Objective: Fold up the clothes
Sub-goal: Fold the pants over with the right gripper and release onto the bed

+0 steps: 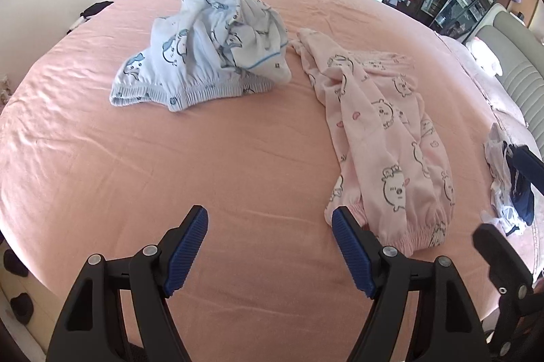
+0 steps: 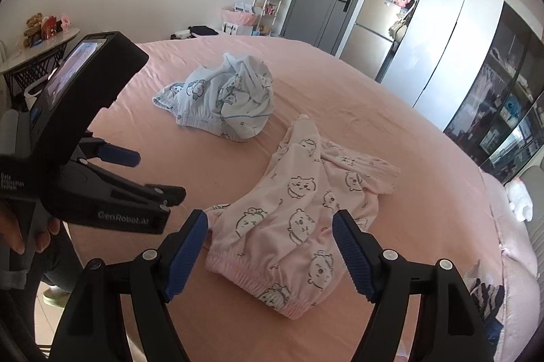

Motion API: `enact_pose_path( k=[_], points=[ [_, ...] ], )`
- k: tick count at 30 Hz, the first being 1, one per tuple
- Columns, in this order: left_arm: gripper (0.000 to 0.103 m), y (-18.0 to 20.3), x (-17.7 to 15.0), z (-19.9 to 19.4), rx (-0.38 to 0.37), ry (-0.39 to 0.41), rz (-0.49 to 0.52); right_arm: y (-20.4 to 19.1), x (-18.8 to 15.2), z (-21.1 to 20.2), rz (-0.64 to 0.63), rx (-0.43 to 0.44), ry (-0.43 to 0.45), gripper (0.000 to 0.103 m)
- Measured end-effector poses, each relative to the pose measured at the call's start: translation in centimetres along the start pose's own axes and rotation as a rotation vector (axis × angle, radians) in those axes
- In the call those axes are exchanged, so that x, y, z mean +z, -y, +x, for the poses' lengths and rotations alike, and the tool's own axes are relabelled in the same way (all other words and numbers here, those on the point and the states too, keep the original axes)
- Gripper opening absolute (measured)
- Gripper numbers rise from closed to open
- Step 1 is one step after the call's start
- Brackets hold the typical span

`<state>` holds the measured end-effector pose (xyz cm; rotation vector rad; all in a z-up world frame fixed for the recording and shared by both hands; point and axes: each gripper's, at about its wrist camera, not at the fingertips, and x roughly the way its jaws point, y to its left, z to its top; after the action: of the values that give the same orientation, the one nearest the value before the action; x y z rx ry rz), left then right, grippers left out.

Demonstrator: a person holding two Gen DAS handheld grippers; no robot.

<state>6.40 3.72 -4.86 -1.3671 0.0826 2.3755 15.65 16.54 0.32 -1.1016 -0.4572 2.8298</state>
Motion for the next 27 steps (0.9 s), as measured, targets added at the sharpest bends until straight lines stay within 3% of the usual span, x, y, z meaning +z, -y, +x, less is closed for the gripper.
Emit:
enact_pose_path(
  k=[8, 19, 21, 24, 27],
  points=[
    [0.075, 2.4, 2.6, 2.2, -0.067, 0.031, -0.003, 4.5, -3.6, 0.2, 0.115, -0.069, -0.072, 0.076],
    [0.075, 9.0, 5.4, 5.6, -0.115, 0.098, 0.193, 8.5, -8.7, 2.3, 0.273, -0.111, -0.179, 0.076],
    [0.075, 9.6, 5.4, 7.2, -0.073, 0.066, 0.237, 8.7, -8.5, 2.5, 0.272, -0.113, -0.178, 0.076],
    [0.075, 9.1, 5.0, 9.4, 0.072, -0.017, 0.263, 8.8, -8.3, 2.8, 0.269, -0.117, -0.176, 0.076],
    [0.076, 7.8, 5.1, 9.9, 0.105, -0.035, 0.243, 8.6, -8.2, 3.3, 0.254, -0.116, -0.188, 0.076]
  ],
)
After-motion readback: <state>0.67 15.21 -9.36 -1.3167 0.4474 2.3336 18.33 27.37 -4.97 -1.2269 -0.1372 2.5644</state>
